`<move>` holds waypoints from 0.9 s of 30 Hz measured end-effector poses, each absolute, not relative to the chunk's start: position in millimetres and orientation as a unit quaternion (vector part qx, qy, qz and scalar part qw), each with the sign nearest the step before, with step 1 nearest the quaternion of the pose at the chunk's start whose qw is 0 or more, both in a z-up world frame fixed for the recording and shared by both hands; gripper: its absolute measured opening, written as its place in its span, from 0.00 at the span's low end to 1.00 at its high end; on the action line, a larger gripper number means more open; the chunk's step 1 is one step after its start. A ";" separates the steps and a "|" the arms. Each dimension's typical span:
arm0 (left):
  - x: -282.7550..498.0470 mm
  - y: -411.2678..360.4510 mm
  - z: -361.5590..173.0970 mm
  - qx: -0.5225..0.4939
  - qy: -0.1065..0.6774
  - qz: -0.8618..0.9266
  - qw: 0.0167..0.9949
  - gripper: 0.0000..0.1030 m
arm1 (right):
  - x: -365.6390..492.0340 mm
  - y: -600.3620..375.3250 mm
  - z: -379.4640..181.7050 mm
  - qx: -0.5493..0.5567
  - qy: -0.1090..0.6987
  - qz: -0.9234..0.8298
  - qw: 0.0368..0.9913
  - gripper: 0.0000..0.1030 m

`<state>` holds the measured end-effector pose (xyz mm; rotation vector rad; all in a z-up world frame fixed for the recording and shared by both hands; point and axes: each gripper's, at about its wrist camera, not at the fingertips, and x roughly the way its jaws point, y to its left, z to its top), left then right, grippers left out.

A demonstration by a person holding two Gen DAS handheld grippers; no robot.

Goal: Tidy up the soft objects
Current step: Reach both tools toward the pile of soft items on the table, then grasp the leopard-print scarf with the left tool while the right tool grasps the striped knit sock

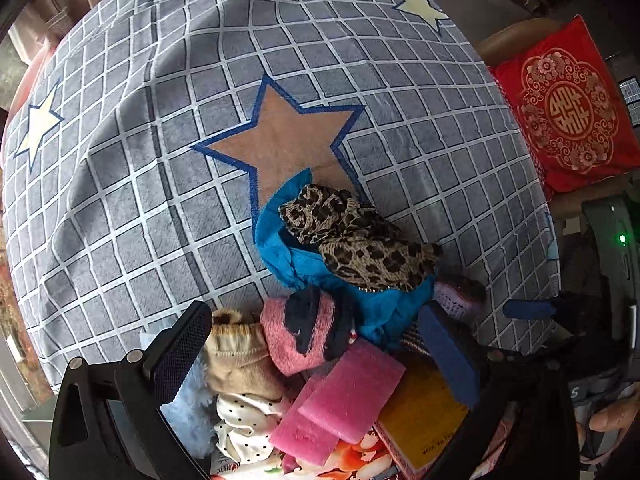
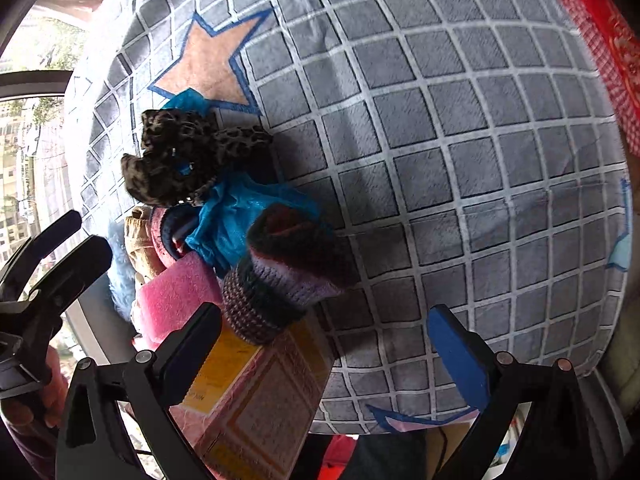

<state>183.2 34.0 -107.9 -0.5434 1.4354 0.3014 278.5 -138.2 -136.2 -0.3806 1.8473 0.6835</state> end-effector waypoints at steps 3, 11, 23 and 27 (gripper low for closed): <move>196.3 36.0 -123.8 -0.248 0.653 0.140 0.701 1.00 | 279.0 -138.1 -147.9 -0.158 0.783 0.299 0.522 1.00; 226.1 78.2 -125.5 -0.187 0.622 0.283 0.706 1.00 | 269.7 -127.1 -168.6 -0.202 0.770 0.293 0.529 1.00; 186.5 117.4 -72.8 -0.227 0.584 0.249 0.738 1.00 | 358.9 -210.4 -112.8 -0.188 0.698 0.201 0.661 1.00; 216.8 64.6 -85.1 -0.170 0.608 0.191 0.752 1.00 | 356.8 -202.2 -126.3 -0.159 0.710 0.220 0.650 1.00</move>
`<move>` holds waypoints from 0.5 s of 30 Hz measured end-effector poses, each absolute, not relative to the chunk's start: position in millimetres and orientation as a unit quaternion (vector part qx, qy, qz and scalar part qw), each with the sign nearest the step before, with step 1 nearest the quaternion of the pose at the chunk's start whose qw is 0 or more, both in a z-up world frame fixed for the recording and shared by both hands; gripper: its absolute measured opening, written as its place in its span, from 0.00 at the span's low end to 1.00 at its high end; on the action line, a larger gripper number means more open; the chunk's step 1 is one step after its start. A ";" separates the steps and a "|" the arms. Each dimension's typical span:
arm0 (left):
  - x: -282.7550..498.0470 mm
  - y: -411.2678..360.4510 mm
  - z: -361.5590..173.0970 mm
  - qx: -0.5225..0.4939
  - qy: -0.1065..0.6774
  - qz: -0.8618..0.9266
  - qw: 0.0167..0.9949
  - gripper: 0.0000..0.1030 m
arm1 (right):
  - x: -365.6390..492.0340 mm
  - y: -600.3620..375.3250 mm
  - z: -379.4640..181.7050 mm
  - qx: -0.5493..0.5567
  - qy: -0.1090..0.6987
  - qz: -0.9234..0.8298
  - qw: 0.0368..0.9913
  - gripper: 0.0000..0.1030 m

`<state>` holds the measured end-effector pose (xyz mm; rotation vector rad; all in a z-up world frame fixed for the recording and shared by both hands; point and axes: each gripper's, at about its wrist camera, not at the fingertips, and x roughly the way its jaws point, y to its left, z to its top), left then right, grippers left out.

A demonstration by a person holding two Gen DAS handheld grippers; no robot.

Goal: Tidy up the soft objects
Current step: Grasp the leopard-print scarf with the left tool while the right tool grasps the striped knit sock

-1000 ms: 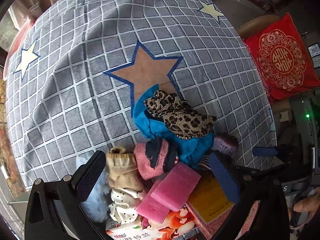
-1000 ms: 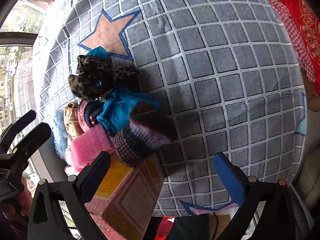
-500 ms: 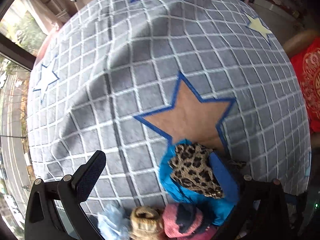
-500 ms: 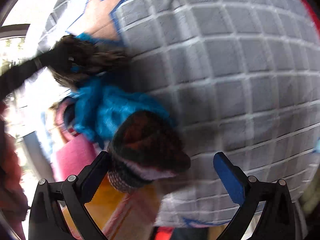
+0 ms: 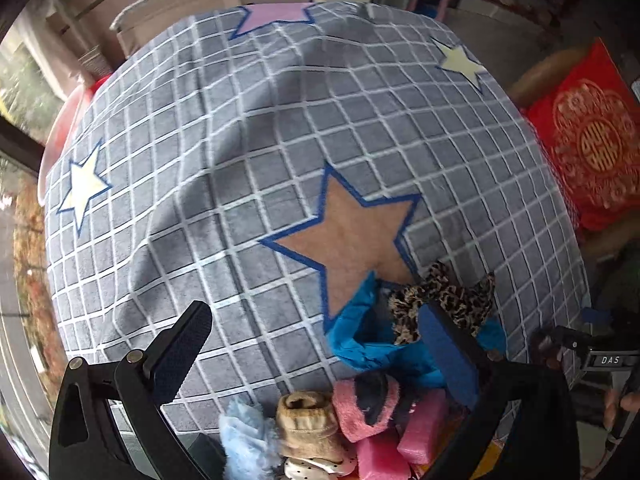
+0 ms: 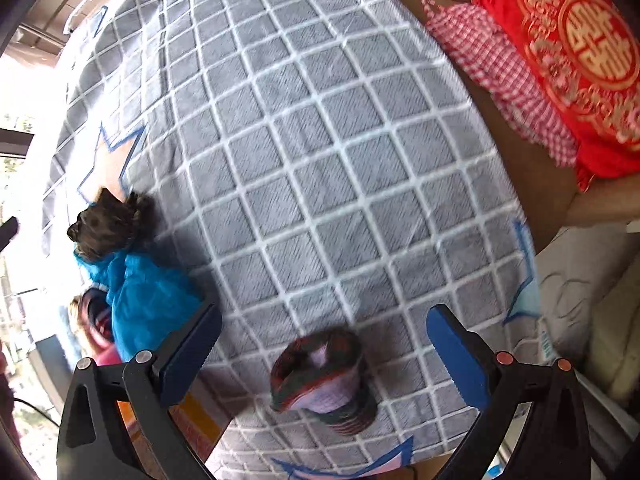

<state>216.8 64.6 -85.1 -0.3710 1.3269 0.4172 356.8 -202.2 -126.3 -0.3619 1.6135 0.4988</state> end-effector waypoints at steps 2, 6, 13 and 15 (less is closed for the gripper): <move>230.6 42.9 -94.7 -0.155 0.616 0.169 0.754 1.00 | 349.0 -203.6 -133.9 -0.163 0.713 0.221 0.645 1.00; 255.8 11.1 -109.0 -0.122 0.629 0.131 0.756 1.00 | 329.3 -222.4 -134.9 -0.155 0.713 0.212 0.650 1.00; 282.9 -12.8 -144.4 -0.058 0.680 0.106 0.723 0.86 | 298.9 -212.6 -150.6 -0.207 0.692 0.263 0.639 1.00; 287.6 -12.2 -157.1 -0.071 0.699 0.099 0.705 0.74 | 289.7 -205.6 -156.2 -0.224 0.686 0.273 0.637 1.00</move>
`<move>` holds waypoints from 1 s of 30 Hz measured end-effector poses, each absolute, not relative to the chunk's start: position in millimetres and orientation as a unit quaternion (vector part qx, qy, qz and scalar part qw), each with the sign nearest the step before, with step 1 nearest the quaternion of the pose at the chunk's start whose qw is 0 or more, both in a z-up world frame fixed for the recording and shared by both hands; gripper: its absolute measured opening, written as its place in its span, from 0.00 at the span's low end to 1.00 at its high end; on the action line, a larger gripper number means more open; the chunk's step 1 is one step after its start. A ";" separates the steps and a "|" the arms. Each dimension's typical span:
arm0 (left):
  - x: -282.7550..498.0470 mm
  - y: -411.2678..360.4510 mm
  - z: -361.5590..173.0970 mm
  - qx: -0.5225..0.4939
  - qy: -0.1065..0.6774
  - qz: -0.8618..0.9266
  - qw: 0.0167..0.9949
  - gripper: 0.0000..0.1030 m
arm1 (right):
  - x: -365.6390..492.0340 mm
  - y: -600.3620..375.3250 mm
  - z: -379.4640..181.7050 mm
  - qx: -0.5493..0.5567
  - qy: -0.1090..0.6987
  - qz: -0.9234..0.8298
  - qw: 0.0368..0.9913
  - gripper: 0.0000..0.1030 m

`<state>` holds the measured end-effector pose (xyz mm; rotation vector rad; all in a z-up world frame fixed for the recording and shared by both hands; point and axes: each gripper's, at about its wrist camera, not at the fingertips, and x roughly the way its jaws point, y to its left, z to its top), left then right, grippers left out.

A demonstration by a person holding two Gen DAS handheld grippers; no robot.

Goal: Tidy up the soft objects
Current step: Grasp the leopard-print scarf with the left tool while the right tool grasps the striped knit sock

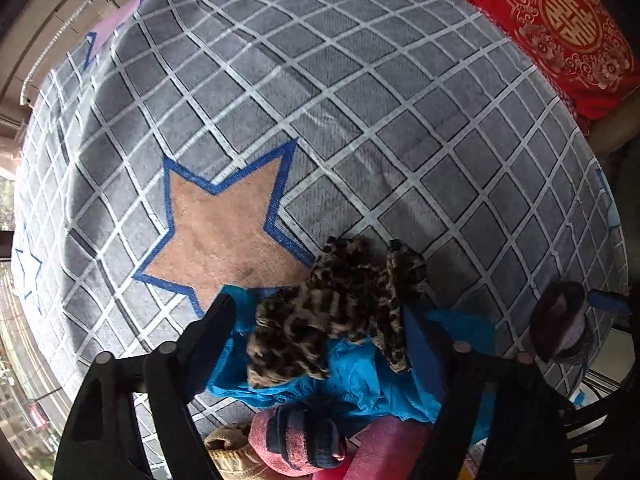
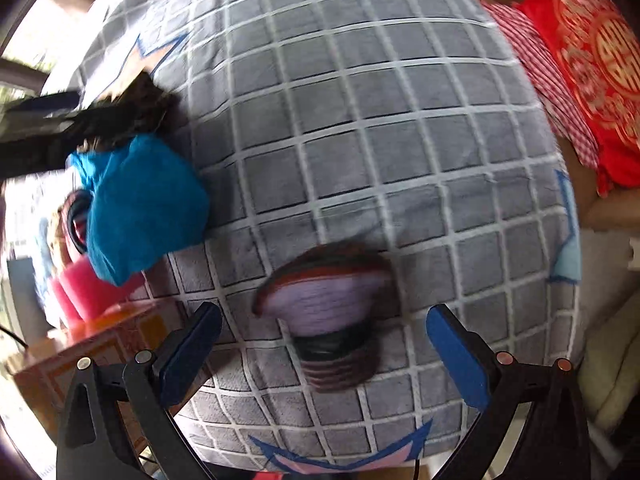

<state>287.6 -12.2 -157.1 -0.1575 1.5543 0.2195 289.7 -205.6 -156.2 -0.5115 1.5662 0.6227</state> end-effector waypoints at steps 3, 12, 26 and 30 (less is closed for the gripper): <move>293.9 -15.0 -164.7 -0.077 0.708 0.091 0.696 0.68 | 281.0 -197.2 -167.4 -0.244 0.684 0.275 0.630 1.00; 295.5 -16.7 -144.8 -0.101 0.678 0.081 0.724 0.21 | 297.9 -210.3 -165.6 -0.203 0.697 0.274 0.630 0.46; 284.2 -2.3 -57.6 -0.148 0.595 0.077 0.786 0.21 | 321.6 -241.0 -109.9 -0.117 0.677 0.287 0.668 0.46; 284.3 -30.3 -41.2 -0.132 0.595 0.053 0.791 0.21 | 318.3 -245.2 -96.4 -0.111 0.671 0.288 0.674 0.46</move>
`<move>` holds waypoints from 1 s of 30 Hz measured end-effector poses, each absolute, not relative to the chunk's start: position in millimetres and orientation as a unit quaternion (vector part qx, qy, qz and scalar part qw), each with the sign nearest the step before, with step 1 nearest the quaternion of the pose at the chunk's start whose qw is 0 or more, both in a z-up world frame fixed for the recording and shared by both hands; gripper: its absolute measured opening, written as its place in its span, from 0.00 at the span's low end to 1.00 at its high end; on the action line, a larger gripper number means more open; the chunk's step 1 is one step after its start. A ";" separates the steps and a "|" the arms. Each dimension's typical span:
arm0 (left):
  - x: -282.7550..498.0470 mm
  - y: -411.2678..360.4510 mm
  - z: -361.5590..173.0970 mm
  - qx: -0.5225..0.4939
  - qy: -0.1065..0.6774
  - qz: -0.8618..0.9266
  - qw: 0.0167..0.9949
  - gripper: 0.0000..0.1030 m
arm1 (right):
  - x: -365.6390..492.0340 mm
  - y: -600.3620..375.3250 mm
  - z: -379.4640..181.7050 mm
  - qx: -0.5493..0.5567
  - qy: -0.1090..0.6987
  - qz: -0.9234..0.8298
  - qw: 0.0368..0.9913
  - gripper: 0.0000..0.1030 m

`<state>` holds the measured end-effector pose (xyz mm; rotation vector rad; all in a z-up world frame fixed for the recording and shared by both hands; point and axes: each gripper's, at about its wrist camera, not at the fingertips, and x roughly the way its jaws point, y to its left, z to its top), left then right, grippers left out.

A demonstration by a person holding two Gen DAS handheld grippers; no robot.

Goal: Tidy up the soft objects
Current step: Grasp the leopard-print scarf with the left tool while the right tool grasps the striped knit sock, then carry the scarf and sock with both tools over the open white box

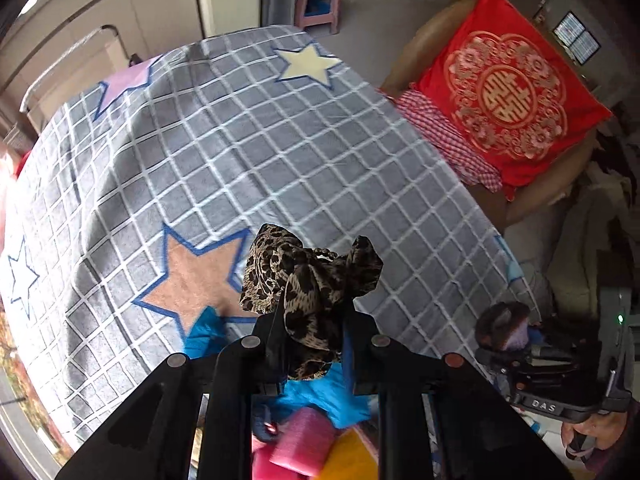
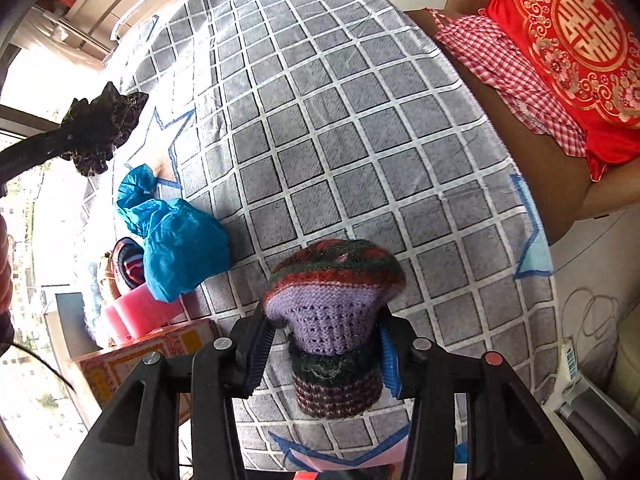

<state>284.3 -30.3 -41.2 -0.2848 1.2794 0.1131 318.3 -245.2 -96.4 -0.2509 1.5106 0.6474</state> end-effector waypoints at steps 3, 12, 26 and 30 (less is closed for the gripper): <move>284.8 -60.4 -31.7 -0.113 0.595 0.035 0.795 0.21 | 323.0 -257.8 -94.9 -0.108 0.668 0.286 0.679 0.46; 276.5 -150.2 -17.2 -0.086 0.603 -0.004 0.793 0.21 | 325.7 -292.9 -73.5 -0.100 0.662 0.278 0.689 0.46; 202.1 -239.5 -15.6 -0.095 0.626 0.012 0.774 0.21 | 301.7 -333.2 -73.3 -0.137 0.666 0.320 0.660 0.46; 170.1 -246.8 -22.5 -0.106 0.634 0.026 0.766 0.21 | 283.7 -332.0 -77.8 -0.164 0.666 0.345 0.641 0.46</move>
